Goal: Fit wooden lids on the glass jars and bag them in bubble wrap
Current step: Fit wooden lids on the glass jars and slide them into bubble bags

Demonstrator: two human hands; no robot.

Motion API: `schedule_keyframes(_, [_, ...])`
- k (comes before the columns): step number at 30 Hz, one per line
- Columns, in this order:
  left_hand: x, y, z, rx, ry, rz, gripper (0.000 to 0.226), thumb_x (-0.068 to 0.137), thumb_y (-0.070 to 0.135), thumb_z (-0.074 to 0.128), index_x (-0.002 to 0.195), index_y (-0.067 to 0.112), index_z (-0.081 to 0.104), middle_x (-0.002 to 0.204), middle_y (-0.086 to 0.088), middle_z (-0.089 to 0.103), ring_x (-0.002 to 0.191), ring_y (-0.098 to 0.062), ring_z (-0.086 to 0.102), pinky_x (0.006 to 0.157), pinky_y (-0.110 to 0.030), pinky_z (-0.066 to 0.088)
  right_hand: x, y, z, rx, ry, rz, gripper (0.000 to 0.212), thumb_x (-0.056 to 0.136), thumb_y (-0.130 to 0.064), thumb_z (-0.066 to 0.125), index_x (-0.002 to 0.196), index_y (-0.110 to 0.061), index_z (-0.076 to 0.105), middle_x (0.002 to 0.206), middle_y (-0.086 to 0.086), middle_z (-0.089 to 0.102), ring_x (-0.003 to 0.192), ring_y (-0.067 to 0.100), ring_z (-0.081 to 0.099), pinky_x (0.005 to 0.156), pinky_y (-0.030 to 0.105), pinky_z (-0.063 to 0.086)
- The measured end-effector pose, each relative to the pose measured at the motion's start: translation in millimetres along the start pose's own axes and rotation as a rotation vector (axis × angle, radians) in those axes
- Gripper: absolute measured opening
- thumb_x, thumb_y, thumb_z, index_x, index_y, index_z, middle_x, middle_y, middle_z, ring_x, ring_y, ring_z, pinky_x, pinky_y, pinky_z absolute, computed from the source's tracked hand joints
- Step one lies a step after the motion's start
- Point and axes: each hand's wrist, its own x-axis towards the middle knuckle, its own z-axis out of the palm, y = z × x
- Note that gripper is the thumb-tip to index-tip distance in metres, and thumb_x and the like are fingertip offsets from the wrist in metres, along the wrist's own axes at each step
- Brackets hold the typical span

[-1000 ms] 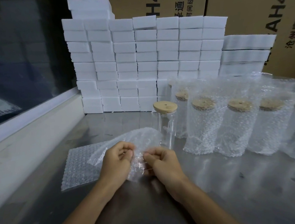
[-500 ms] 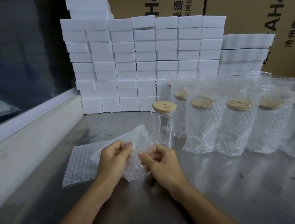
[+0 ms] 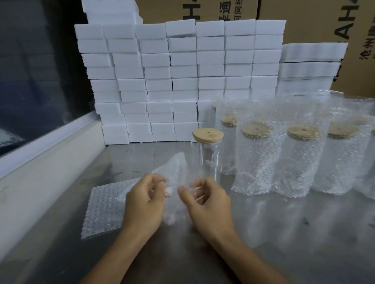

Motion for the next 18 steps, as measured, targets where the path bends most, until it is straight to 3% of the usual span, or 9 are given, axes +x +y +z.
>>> schedule_keyframes(2, [6.3, -0.1, -6.7, -0.046, 0.176, -0.06, 0.021, 0.093, 0.011, 0.058, 0.09, 0.031, 0.052, 0.086, 0.004, 0.07, 0.076, -0.024, 0.065, 0.069, -0.037, 0.053, 4.3, 3.3, -2.3, 0.043, 0.14, -0.049, 0.023, 0.084, -0.041, 0.077, 0.094, -0.03, 0.059, 0.08, -0.012, 0.064, 0.075, 0.003, 0.061, 0.071, 0.026, 0.05])
schedule_keyframes(4, [10.8, 0.6, -14.8, -0.069, 0.363, -0.098, 0.021, 0.092, 0.015, 0.058, 0.094, 0.027, 0.041, 0.085, 0.001, 0.067, 0.077, -0.028, 0.063, 0.069, -0.039, 0.051, 9.8, 6.1, -5.8, 0.06, 0.251, -0.095, 0.034, 0.085, -0.042, 0.076, 0.109, -0.031, 0.055, 0.103, -0.014, 0.059, 0.095, 0.004, 0.058, 0.086, 0.034, 0.052])
schedule_keyframes(6, [12.8, 3.7, -23.9, -0.066, 0.517, -0.045, 0.023, 0.093, 0.018, 0.056, 0.096, 0.022, 0.034, 0.084, 0.003, 0.06, 0.073, -0.02, 0.061, 0.061, -0.034, 0.047, 16.6, 9.7, -9.3, 0.052, 0.294, -0.104, 0.053, 0.085, -0.043, 0.076, 0.128, -0.03, 0.048, 0.123, -0.011, 0.052, 0.113, 0.007, 0.052, 0.099, 0.034, 0.047])
schedule_keyframes(8, [13.4, 11.3, -32.6, -0.042, 0.569, 0.115, 0.022, 0.096, 0.013, 0.055, 0.095, 0.019, 0.034, 0.09, 0.003, 0.058, 0.069, -0.005, 0.062, 0.057, -0.021, 0.046, 23.8, 13.7, -11.4, 0.03, 0.24, -0.055, 0.078, 0.083, -0.044, 0.079, 0.146, -0.027, 0.037, 0.141, -0.01, 0.044, 0.129, 0.008, 0.045, 0.108, 0.034, 0.041])
schedule_keyframes(10, [14.6, 15.8, -39.7, 0.092, 0.526, 0.326, 0.017, 0.093, -0.002, 0.054, 0.089, 0.011, 0.045, 0.098, -0.003, 0.06, 0.072, 0.007, 0.06, 0.06, -0.01, 0.045, 31.1, 19.2, -12.9, 0.028, 0.137, 0.004, 0.098, 0.079, -0.045, 0.082, 0.156, -0.028, 0.024, 0.153, -0.008, 0.038, 0.139, 0.01, 0.039, 0.112, 0.034, 0.037])
schedule_keyframes(11, [15.1, 15.3, -41.9, 0.192, 0.498, 0.425, 0.02, 0.088, -0.013, 0.053, 0.081, 0.006, 0.053, 0.101, -0.008, 0.061, 0.075, 0.007, 0.057, 0.063, -0.012, 0.045, 34.6, 21.8, -13.8, 0.035, 0.089, 0.021, 0.103, 0.078, -0.045, 0.084, 0.157, -0.03, 0.02, 0.155, -0.008, 0.038, 0.14, 0.009, 0.039, 0.11, 0.031, 0.036])
schedule_keyframes(14, [11.1, 13.0, -40.4, 0.389, 0.358, 0.611, 0.032, 0.076, -0.028, 0.056, 0.062, -0.001, 0.066, 0.111, -0.022, 0.064, 0.088, -0.02, 0.063, 0.072, -0.026, 0.051, 45.4, 30.9, -17.4, 0.026, -0.011, 0.034, 0.104, 0.075, -0.042, 0.087, 0.157, -0.03, 0.023, 0.151, -0.01, 0.043, 0.137, 0.007, 0.042, 0.109, 0.03, 0.037])
schedule_keyframes(16, [6.1, 12.0, -35.2, 0.477, 0.266, 0.642, 0.029, 0.075, -0.027, 0.061, 0.069, -0.001, 0.074, 0.112, -0.02, 0.068, 0.088, -0.028, 0.069, 0.069, -0.033, 0.057, 51.2, 35.7, -17.9, 0.018, -0.042, 0.046, 0.097, 0.074, -0.037, 0.088, 0.153, -0.027, 0.032, 0.147, -0.01, 0.049, 0.134, 0.01, 0.048, 0.111, 0.035, 0.042])
schedule_keyframes(18, [1.7, 10.7, -29.1, 0.582, 0.182, 0.621, 0.034, 0.069, -0.028, 0.064, 0.086, -0.002, 0.077, 0.11, -0.016, 0.07, 0.082, -0.031, 0.072, 0.057, -0.041, 0.059, 53.8, 38.2, -17.9, 0.017, -0.038, 0.068, 0.092, 0.07, -0.039, 0.091, 0.146, -0.027, 0.041, 0.135, -0.012, 0.056, 0.124, 0.01, 0.055, 0.102, 0.033, 0.049])
